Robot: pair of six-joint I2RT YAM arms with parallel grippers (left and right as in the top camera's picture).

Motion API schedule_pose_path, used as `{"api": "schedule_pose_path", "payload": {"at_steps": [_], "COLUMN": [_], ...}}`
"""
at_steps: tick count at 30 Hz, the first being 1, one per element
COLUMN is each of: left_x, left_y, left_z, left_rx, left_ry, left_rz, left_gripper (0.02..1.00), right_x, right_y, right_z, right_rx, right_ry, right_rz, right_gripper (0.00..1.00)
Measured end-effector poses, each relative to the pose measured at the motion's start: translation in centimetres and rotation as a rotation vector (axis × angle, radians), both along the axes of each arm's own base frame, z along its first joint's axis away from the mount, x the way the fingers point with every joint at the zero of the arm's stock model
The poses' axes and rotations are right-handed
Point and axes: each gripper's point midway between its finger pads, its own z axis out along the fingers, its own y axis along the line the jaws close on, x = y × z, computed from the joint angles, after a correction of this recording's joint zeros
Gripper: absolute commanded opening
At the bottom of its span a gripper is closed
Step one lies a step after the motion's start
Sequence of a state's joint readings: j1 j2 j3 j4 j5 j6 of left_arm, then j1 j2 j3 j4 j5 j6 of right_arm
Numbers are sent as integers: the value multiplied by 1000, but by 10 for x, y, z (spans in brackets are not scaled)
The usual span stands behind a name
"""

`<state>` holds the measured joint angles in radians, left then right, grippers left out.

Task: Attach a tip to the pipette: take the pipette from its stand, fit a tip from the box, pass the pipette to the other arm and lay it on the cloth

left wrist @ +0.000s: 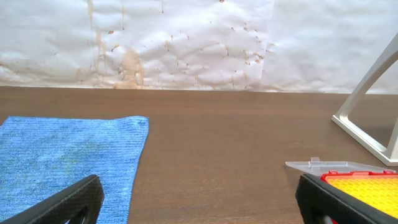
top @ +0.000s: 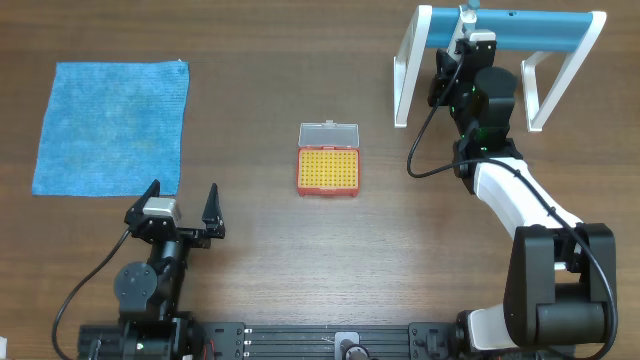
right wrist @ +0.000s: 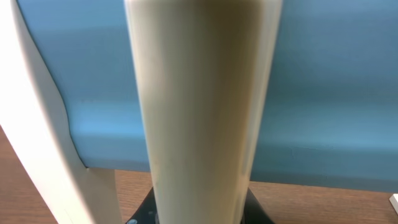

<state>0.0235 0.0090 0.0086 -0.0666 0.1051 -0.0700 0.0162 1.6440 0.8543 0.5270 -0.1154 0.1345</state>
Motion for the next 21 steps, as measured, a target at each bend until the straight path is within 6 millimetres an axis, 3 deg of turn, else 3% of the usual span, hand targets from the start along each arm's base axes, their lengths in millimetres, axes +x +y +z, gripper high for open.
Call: {"api": "schedule_pose_path", "payload": {"at_steps": [14, 16, 21], "left_x": [0, 0, 0], "left_y": [0, 0, 0], "left_z": [0, 0, 0], "left_rx": [0, 0, 0], "left_ry": [0, 0, 0], "left_rz": [0, 0, 0], "left_gripper": [996, 996, 996], "right_x": [-5, -11, -21], "right_y": [0, 3, 8], "right_z": [6, 14, 58], "right_rx": [1, 3, 5], "right_ry": [7, 15, -84], "right_rz": [-1, 5, 18], "right_gripper": [84, 82, 82]}}
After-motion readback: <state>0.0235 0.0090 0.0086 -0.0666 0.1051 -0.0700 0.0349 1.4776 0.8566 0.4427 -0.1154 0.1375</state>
